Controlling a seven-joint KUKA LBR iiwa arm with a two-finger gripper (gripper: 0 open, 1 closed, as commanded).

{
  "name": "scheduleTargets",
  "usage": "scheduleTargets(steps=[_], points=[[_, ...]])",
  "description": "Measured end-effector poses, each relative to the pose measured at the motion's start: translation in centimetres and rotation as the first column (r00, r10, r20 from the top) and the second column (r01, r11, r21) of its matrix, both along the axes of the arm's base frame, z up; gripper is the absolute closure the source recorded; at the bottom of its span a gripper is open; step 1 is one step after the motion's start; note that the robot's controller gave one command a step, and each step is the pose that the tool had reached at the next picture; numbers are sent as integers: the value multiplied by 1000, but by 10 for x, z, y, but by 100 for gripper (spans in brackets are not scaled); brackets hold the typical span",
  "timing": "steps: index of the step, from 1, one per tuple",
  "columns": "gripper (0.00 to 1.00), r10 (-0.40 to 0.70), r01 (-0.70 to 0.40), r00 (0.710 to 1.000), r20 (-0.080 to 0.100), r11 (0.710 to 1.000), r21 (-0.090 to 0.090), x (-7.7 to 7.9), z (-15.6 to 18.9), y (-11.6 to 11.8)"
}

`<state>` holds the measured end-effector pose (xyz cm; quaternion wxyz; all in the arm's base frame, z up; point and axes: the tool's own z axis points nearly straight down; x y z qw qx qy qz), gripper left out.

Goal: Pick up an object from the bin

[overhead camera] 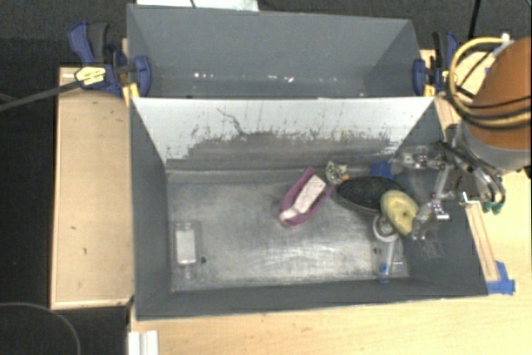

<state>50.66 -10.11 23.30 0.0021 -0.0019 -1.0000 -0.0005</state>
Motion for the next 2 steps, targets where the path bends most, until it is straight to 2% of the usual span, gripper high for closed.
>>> scheduleTargets(steps=[1, 2], points=[[0, 125, -125, 992, 11, 992, -3, 0, 32, -18], [0, 2, -2, 1000, 1, 1000, 2, 55, -98, 48]])
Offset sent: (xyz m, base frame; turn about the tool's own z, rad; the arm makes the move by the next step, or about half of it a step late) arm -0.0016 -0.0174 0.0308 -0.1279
